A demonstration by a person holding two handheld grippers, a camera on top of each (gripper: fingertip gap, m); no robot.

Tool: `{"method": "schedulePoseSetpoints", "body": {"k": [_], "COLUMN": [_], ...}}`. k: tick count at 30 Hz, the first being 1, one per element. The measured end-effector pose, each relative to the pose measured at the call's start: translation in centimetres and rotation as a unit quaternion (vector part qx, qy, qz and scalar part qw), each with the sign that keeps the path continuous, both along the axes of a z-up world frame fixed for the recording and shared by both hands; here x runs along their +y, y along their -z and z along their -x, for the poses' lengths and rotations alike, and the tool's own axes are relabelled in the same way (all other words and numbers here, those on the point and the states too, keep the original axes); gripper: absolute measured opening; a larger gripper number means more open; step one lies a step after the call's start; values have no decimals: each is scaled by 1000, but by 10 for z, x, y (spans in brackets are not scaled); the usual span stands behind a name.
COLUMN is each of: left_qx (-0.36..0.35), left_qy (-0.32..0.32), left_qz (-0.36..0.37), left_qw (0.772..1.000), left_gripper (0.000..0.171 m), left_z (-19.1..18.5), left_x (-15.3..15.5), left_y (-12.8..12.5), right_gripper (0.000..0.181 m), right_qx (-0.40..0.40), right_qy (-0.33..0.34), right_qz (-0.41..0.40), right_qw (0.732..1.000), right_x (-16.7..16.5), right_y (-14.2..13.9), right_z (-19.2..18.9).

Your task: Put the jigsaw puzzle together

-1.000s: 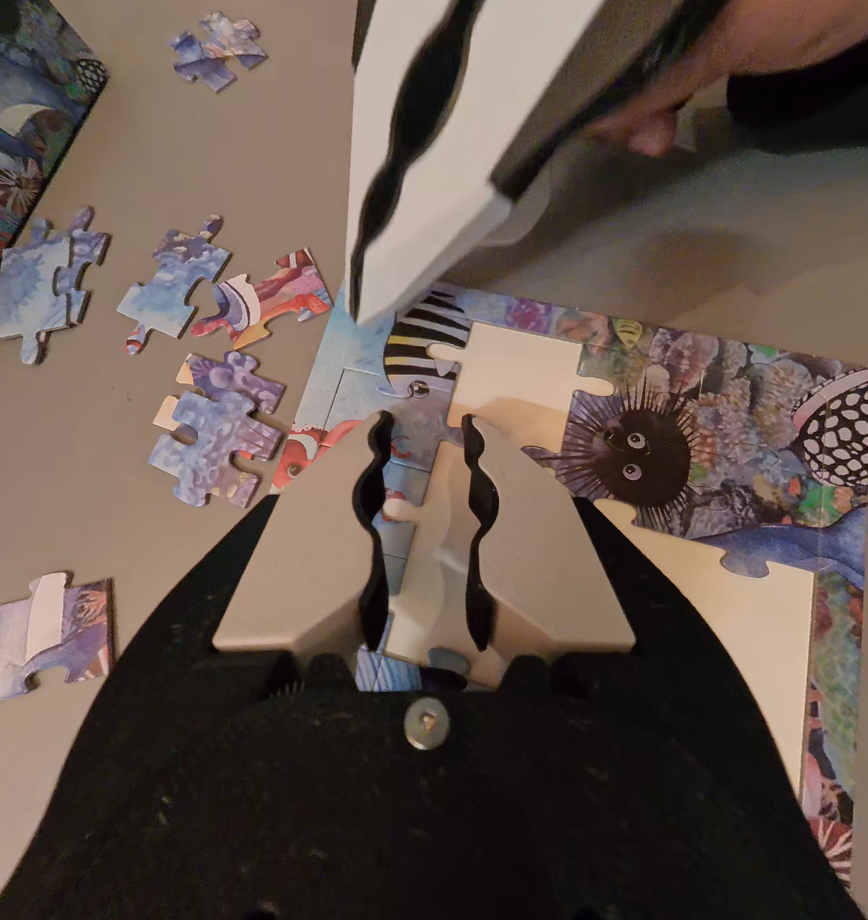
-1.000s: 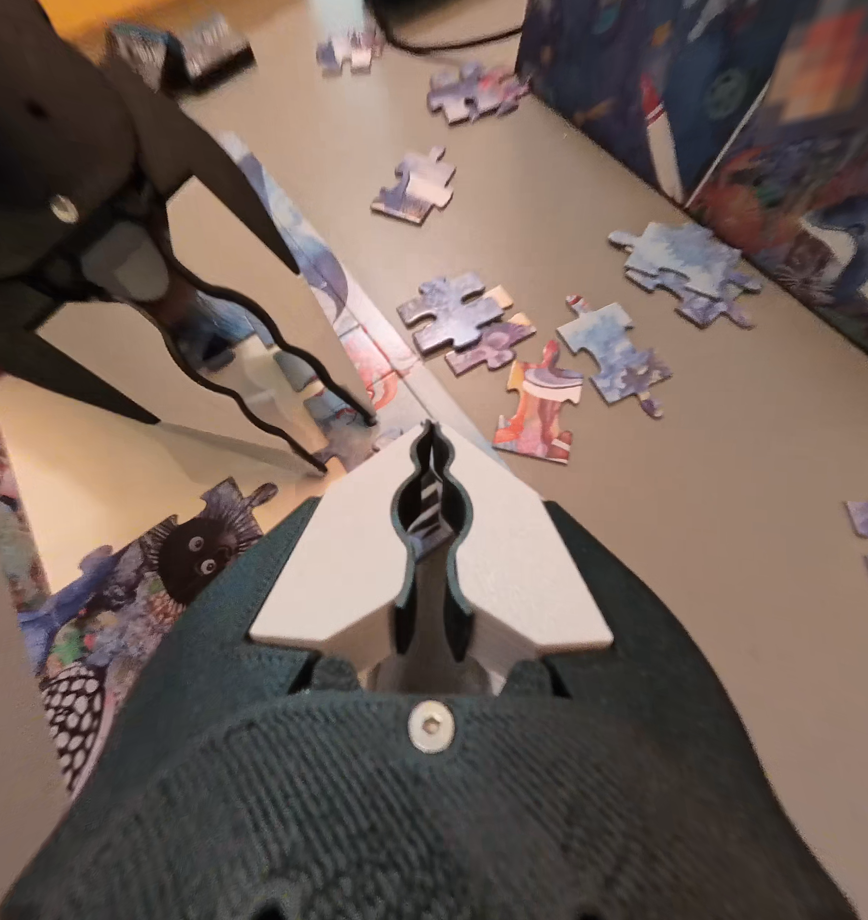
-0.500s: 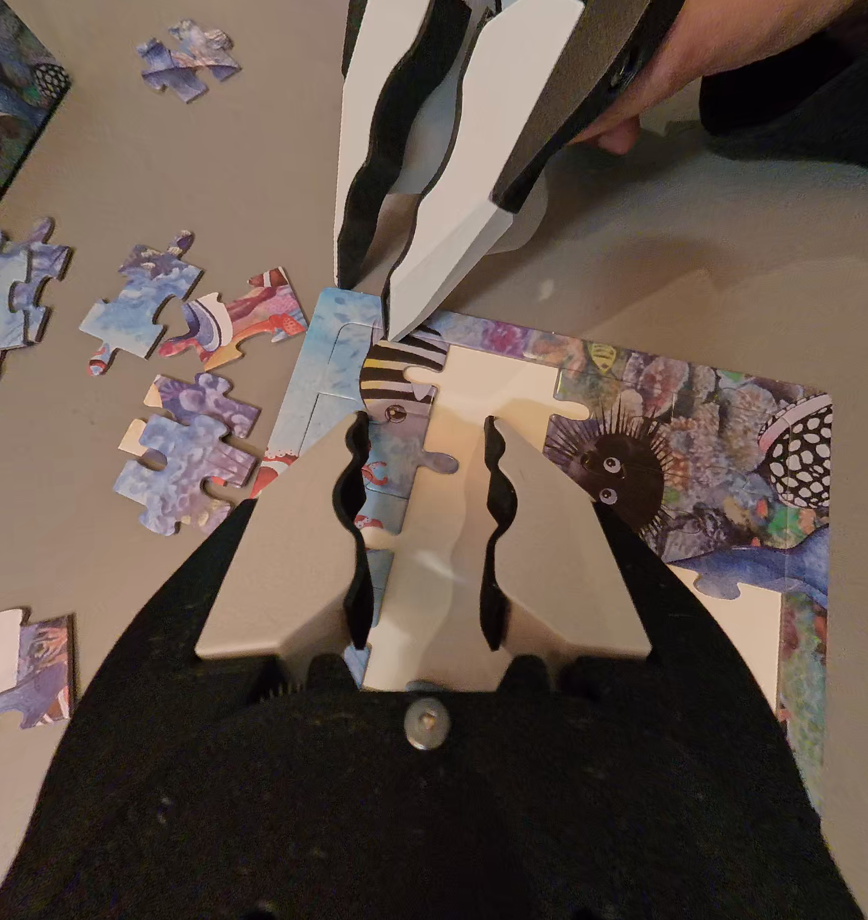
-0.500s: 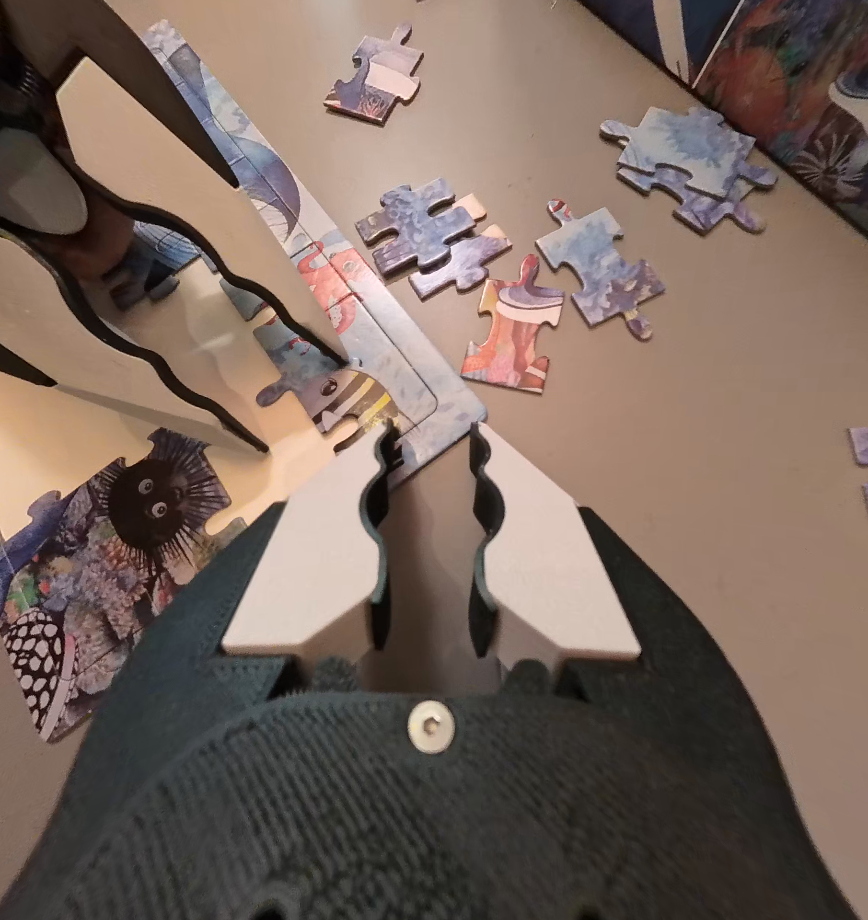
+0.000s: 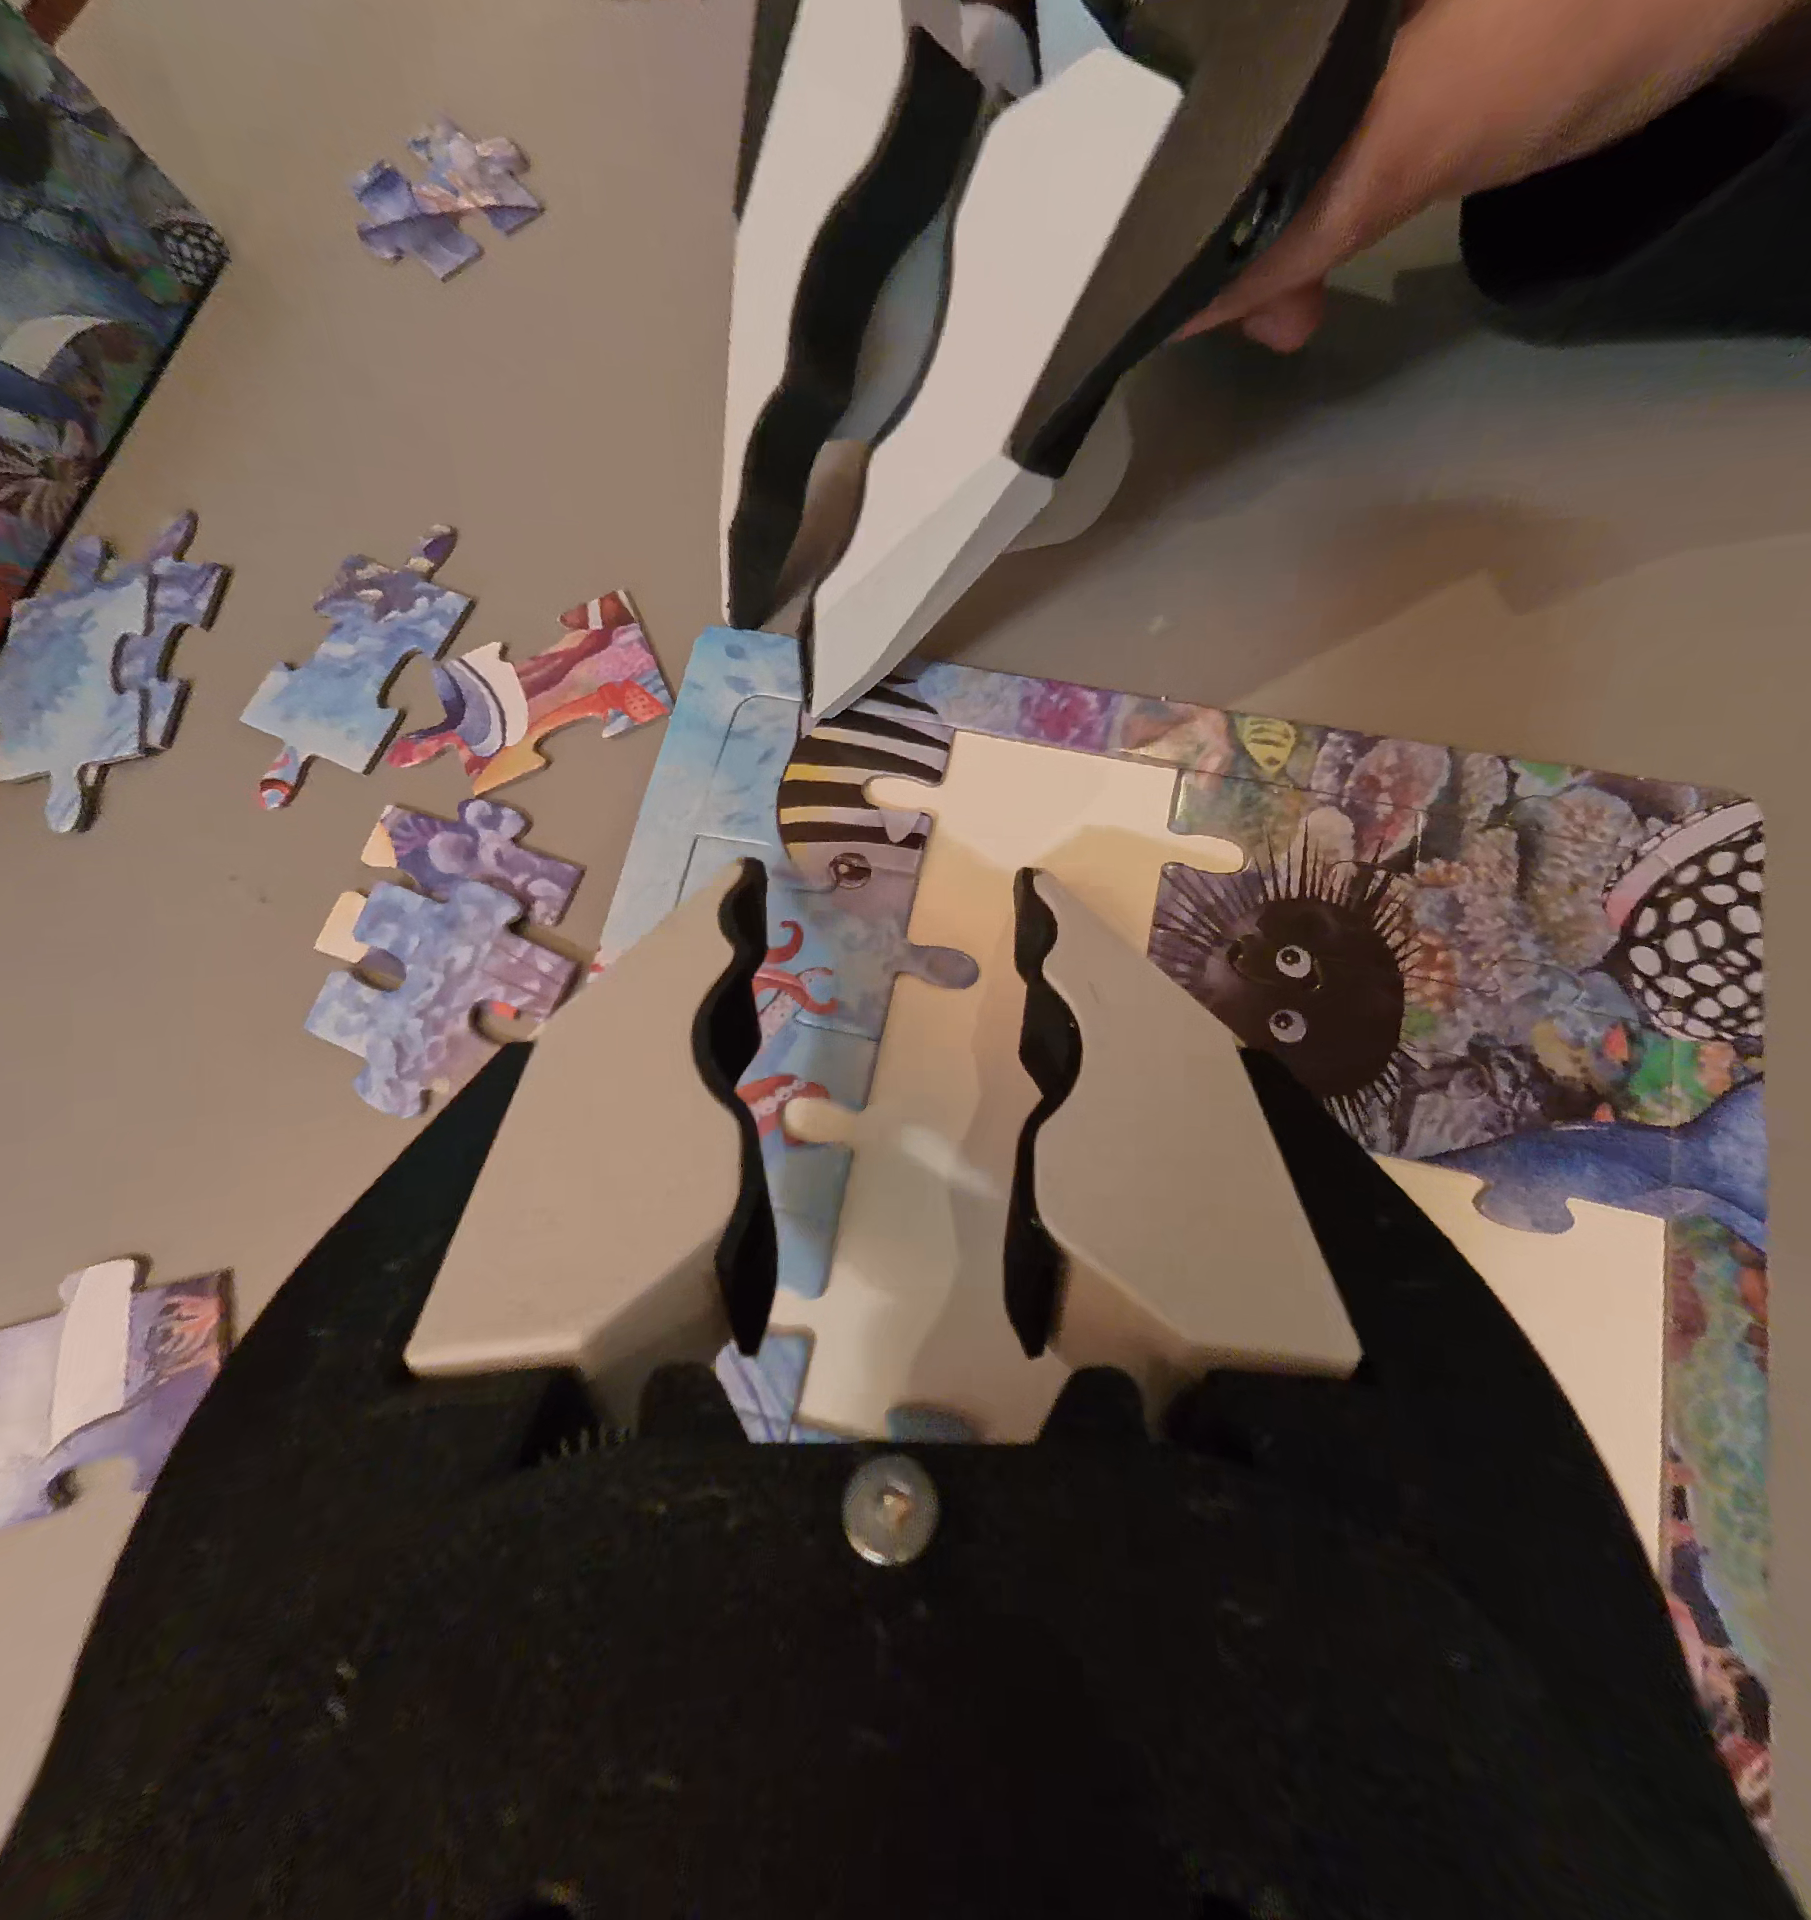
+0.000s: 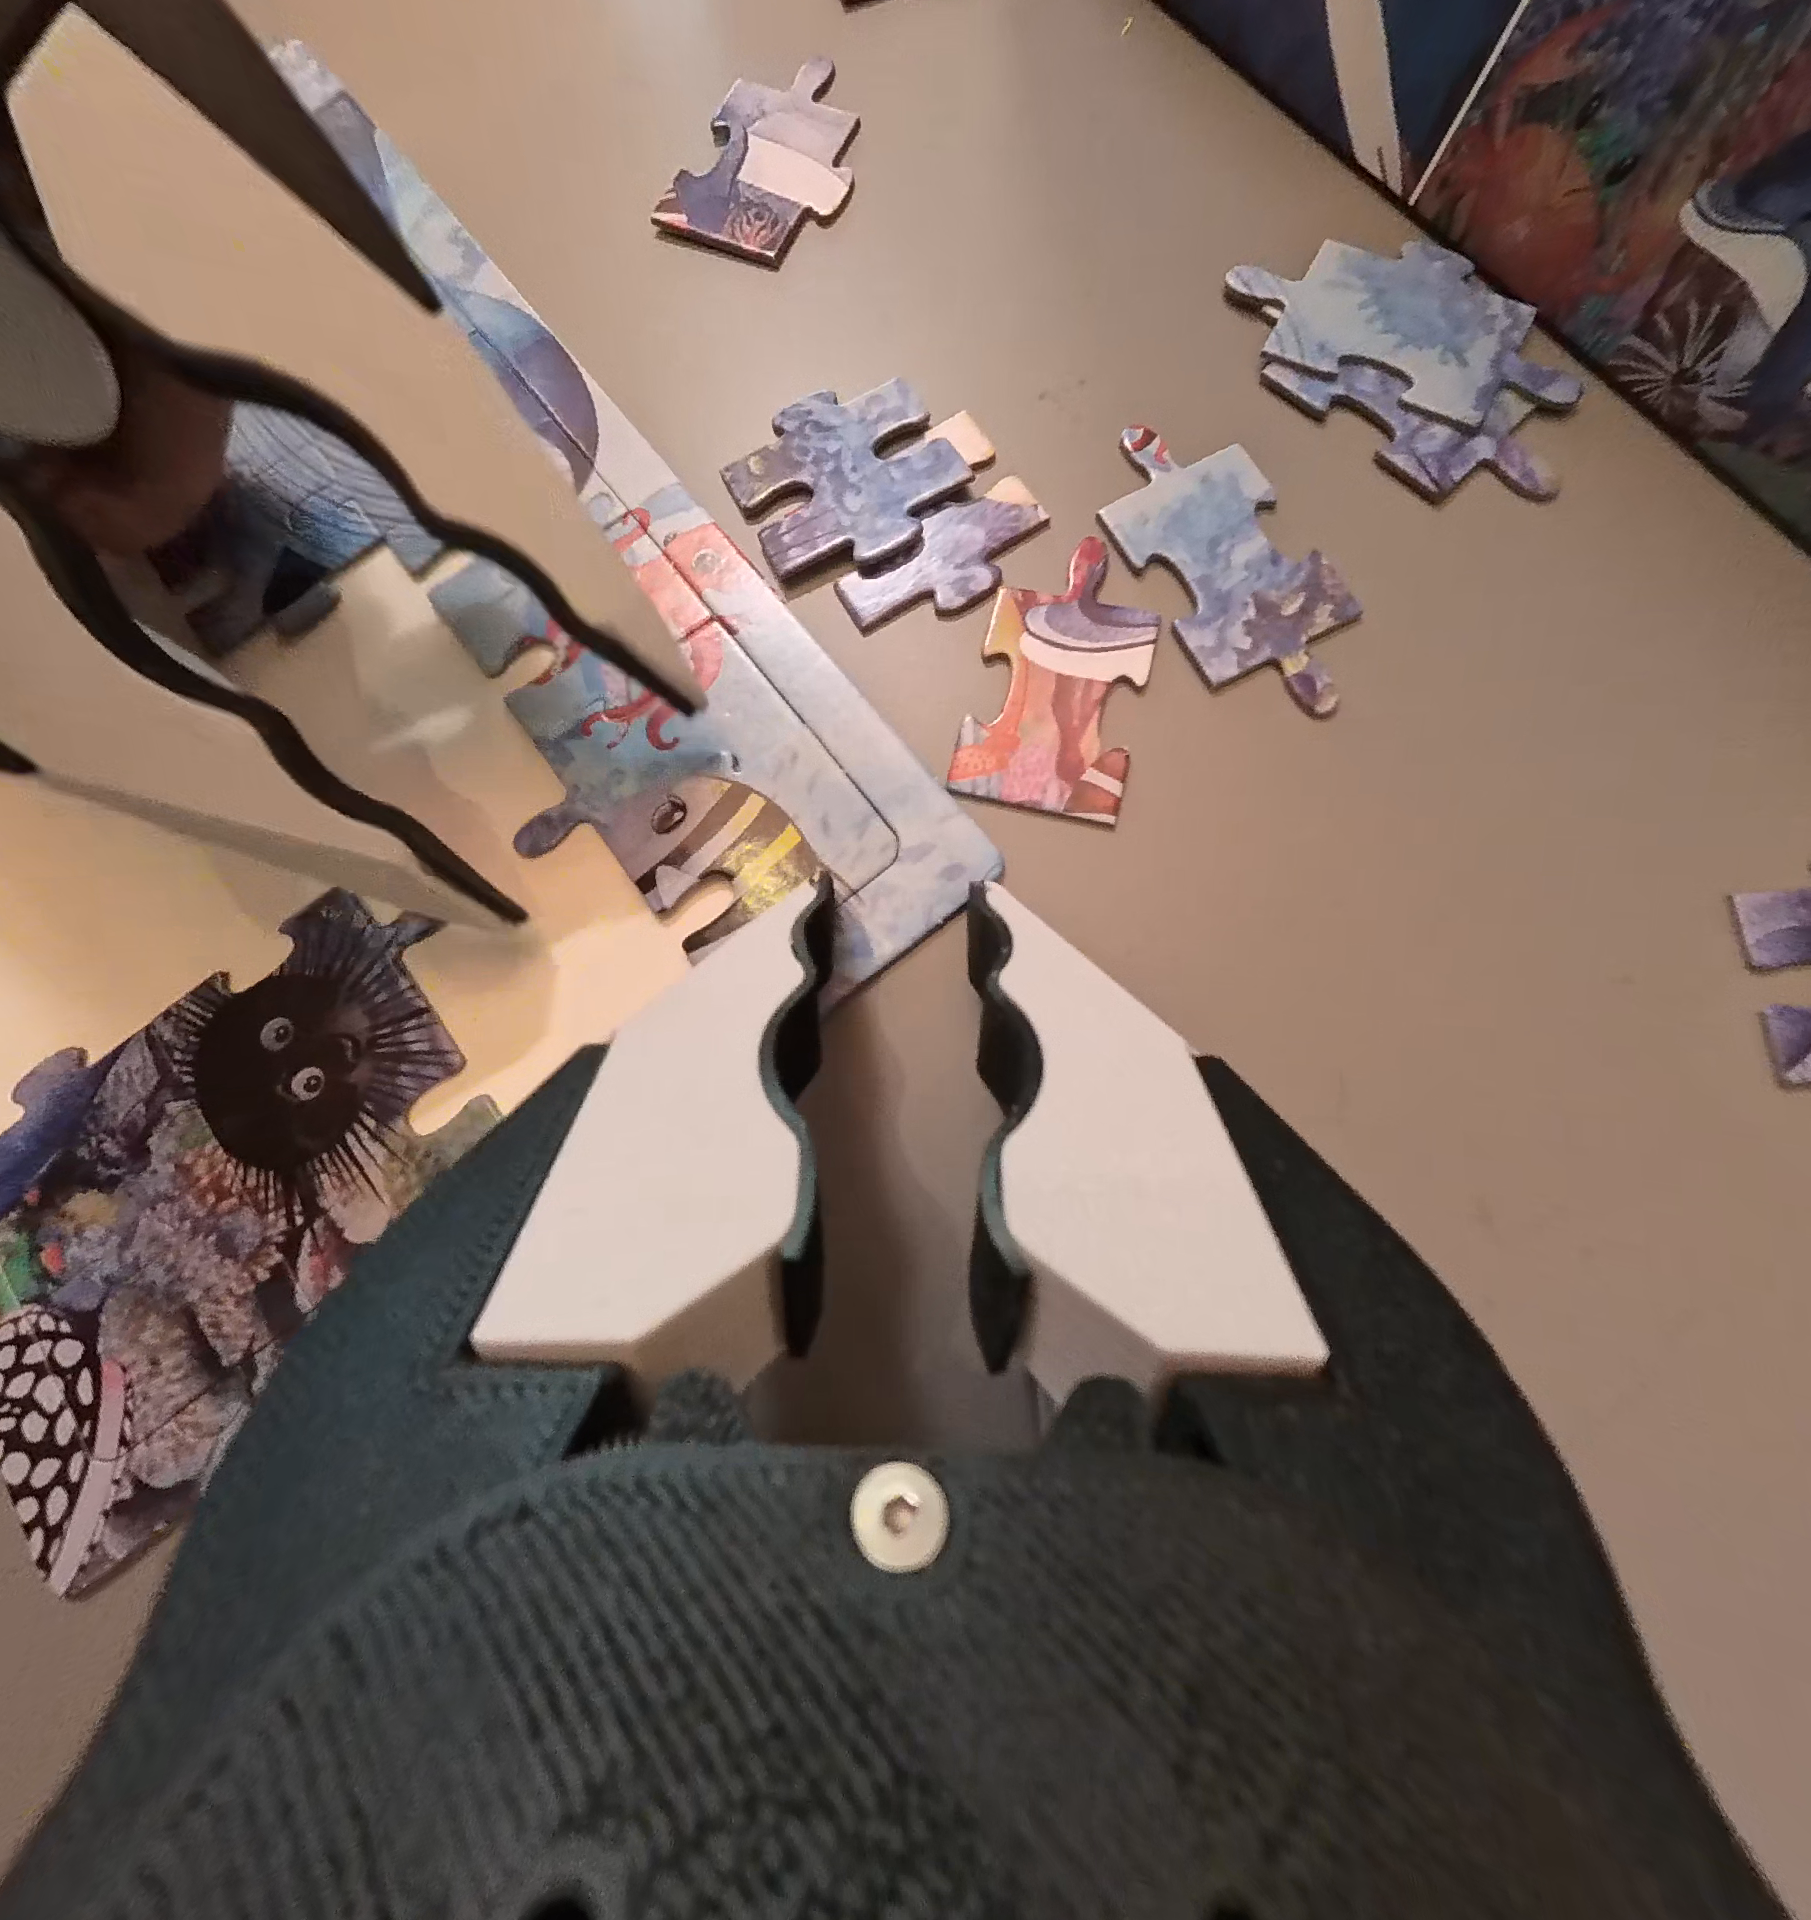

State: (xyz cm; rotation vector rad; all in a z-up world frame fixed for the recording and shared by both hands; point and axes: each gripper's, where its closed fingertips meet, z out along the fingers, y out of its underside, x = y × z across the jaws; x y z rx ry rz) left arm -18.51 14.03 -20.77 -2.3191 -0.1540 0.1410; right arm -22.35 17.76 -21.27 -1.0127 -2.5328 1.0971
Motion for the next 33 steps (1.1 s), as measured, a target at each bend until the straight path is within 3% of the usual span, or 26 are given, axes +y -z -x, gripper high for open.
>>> {"method": "schedulePoseSetpoints", "body": {"k": [6, 14, 20, 33], "left_qx": [41, 44, 36, -13], "left_qy": [-12, -31, -28, -25], "left_qz": [23, 25, 25, 21], "left_qw": [999, 998, 999, 999], "left_gripper": [62, 58, 58, 48], "left_z": [17, 28, 27, 22], "left_x": [-16, -25, -26, -27], "left_y": [1, 1, 3, 9], "right_gripper": [24, 35, 51, 42], "right_qx": [13, 71, 96, 164], "right_qy": [-4, -58, -117, -155], "right_qz": [-3, 43, -61, -100], "right_qw": [1000, 995, 987, 969], "right_x": [0, -28, -27, -32], "right_y": [-1, -25, -5, -6], "right_z": [2, -8, -19, -21]}}
